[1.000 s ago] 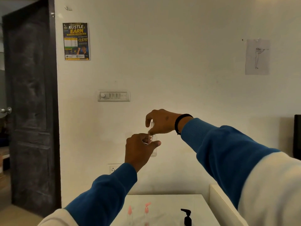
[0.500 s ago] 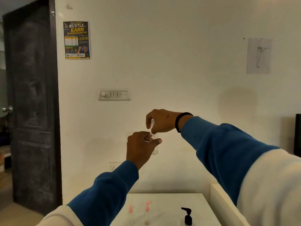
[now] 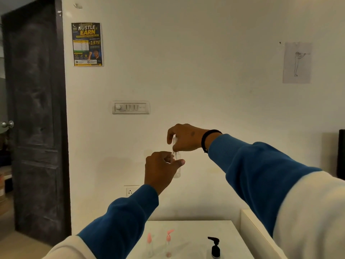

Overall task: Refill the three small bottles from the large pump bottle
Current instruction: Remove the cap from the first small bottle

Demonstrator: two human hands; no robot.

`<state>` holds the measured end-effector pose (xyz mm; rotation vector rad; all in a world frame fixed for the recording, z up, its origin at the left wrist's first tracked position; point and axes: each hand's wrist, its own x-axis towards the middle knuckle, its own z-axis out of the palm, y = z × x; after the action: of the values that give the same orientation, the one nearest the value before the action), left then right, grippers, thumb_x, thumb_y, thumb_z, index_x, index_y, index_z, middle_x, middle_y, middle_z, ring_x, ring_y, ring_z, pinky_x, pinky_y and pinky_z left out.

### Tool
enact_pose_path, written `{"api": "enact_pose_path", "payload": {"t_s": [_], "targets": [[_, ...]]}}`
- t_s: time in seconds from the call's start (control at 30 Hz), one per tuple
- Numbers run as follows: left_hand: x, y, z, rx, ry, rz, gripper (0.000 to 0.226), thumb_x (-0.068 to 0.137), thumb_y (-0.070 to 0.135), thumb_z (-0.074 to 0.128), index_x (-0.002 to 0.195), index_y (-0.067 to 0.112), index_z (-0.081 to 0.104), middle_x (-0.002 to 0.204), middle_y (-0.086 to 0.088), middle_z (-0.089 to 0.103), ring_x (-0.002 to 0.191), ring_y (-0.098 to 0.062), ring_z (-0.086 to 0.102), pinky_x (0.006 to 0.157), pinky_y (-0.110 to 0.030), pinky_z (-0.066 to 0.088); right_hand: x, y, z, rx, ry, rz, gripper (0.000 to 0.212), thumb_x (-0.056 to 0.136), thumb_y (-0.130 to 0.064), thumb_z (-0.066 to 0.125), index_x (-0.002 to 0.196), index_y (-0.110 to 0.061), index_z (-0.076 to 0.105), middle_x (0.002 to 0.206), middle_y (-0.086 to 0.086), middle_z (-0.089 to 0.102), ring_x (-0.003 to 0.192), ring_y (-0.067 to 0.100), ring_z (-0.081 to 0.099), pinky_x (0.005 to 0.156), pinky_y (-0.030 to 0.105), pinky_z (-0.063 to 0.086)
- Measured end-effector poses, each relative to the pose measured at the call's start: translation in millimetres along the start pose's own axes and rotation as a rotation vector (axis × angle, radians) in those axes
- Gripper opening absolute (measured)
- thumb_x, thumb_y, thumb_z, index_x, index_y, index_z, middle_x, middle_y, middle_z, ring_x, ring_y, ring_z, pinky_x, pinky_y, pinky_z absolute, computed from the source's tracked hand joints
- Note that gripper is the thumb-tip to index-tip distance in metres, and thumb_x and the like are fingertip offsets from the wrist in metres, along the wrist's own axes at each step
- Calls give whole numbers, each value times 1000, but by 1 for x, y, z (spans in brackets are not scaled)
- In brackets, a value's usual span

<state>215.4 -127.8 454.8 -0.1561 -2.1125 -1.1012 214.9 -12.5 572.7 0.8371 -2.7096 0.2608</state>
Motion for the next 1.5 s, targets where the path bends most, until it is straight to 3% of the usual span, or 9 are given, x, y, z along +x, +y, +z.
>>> {"api": "enact_pose_path", "payload": {"t_s": [0.1,0.3,0.57,0.7,0.93,1.1,1.2,1.33,1.5], "targets": [[-1,-1,1,-16,4,-4,30,80,43,83,75,20,63,71,11,64,62,-4,55,55,-11,33,2,0,5,31,71,46,39,97,-36,66,124,-10,57,110,2,54,98,20,53,79,30,42],[-4,-3,3,-38,-3,-2,28,79,41,84,77,21,64,70,12,63,61,-1,55,55,-5,31,6,5,10,-7,87,122,43,97,-36,68,70,-15,43,71,2,51,61,15,48,59,26,45],[-6,-4,5,-10,-14,19,32,79,40,84,73,20,60,66,13,58,57,-3,51,51,-7,32,-1,2,8,30,-23,129,30,92,-26,66,104,2,69,74,12,68,66,21,62,59,25,51],[-3,-4,5,-40,3,19,32,79,38,85,68,21,60,62,14,57,56,-3,50,52,-6,36,3,4,11,31,82,118,45,97,-47,65,100,-3,61,79,5,60,72,20,57,61,25,46],[-1,-5,4,-25,0,34,33,78,38,86,68,22,58,61,16,55,55,-4,48,50,-8,33,4,6,6,10,-6,91,20,94,-23,69,99,-3,70,92,18,76,68,19,64,70,32,58],[-2,-5,5,-9,5,30,29,78,40,85,76,23,61,67,16,58,59,-1,53,51,-3,36,4,4,4,25,-7,73,27,92,-27,70,113,-11,64,110,12,70,94,25,67,81,37,57],[-1,-4,5,-31,7,18,27,79,40,84,79,22,65,71,14,62,62,-1,55,52,-4,35,5,5,5,-8,71,85,44,96,-51,65,105,-7,62,98,6,62,88,23,60,74,32,51],[0,-2,6,-46,0,25,26,80,40,84,85,20,67,77,12,64,63,-2,56,53,-1,37,8,10,9,-9,99,133,41,98,-39,65,73,-13,44,75,1,48,67,19,48,58,25,39],[-1,-5,7,-24,1,46,28,78,38,85,78,21,63,73,10,63,60,-1,54,54,-2,38,5,6,3,-12,-6,119,27,94,-23,69,104,2,68,99,16,71,82,23,61,70,32,50]]}}
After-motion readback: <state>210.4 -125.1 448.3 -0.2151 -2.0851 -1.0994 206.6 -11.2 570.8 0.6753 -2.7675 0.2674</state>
